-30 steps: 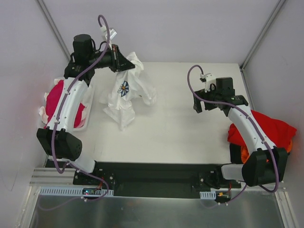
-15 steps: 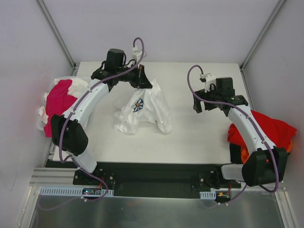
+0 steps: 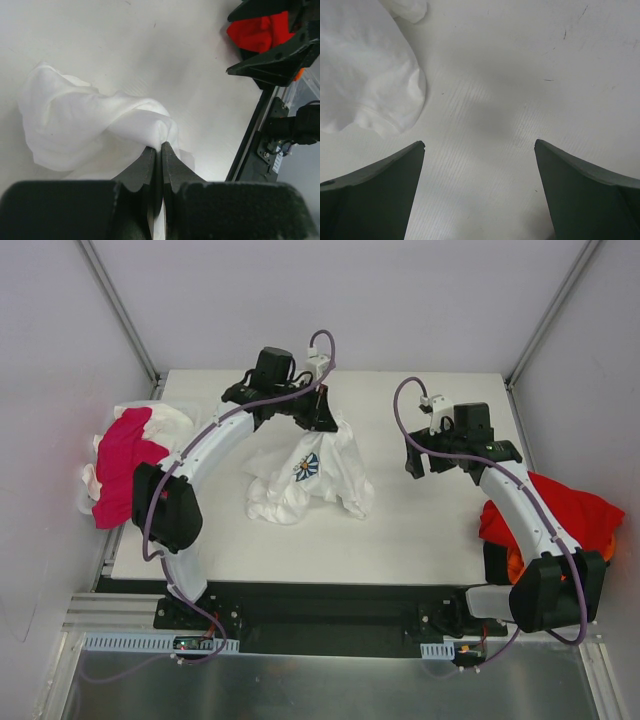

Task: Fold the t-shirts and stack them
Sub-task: Move the tshirt to the center of the board

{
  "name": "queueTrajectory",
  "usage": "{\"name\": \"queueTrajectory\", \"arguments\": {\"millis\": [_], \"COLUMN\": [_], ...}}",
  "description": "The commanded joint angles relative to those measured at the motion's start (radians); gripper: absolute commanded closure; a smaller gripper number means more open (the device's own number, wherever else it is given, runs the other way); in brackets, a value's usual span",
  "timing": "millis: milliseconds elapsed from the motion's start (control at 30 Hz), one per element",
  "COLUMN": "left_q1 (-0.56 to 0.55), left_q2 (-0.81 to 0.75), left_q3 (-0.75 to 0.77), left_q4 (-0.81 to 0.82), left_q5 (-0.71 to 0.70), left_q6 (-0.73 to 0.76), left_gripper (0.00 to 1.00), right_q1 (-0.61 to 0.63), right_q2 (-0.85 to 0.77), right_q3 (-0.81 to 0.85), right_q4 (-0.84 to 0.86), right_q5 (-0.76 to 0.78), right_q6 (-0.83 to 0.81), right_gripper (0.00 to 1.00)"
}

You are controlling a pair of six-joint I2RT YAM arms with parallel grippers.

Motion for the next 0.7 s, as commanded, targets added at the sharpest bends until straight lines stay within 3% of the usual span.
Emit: {"name": "queueTrajectory", "arguments": {"millis": [0,300,667], "left_q1": [-0.012,-0.01,-0.015], "left_q2": [0.026,0.072,0.043], "left_q3": [0.09,0.295,0.349], "left_q4": [0.003,-0.033,-0.033], "left_q5": [-0.107,-0.417,-0.741], "left_q6": [0.045,0.126,0.237], "left_gripper": [1.0,1.0,1.0], "right_q1": [0.012,0.017,0.026], "right_q2": [-0.006,0.003,0.023], "right_q3": [0.045,0.047,0.051], "right_q4": [-0.002,-0.007,-0.013], "right_q5": [-0.013,-0.007,-0.004], "right_q6": [-0.01,-0.017,-0.023], "right_gripper": [0.04,0.04,0.04]}}
